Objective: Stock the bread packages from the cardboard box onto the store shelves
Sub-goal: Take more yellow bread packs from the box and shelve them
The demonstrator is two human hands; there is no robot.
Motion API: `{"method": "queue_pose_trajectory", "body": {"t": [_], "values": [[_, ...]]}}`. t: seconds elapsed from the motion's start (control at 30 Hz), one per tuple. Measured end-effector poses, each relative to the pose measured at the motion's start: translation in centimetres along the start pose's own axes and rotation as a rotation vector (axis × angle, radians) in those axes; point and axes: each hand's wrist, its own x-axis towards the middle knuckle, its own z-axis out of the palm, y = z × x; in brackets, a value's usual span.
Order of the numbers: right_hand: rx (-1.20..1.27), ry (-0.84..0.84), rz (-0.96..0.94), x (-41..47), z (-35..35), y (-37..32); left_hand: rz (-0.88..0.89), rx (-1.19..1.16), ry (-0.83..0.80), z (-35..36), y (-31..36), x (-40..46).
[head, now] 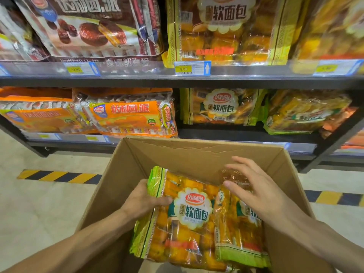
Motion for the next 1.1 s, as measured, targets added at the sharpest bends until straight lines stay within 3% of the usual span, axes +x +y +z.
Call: {"method": "queue_pose_trajectory", "body": {"t": [0.33,0.57,0.9,1.1], "values": [[0.054,-0.069,0.077,-0.2,0.0,-0.5,0.225,-0.122,0.089,-1.9,1.1,-4.0],[0.262,-0.154,0.234,1.7,2.6,-0.8,0.356,-0.105,0.147,-3.9,2.5,-6.2],[0.616,-0.205,0.494,4.7,6.3,0.9,0.377,-0.274,0.138,-5.6,3.6,-8.4],[0.953,-0.348,0.556,4.5,5.8,0.0,0.291,-0.421,0.114,-7.6,4.0,-9.2]]}}
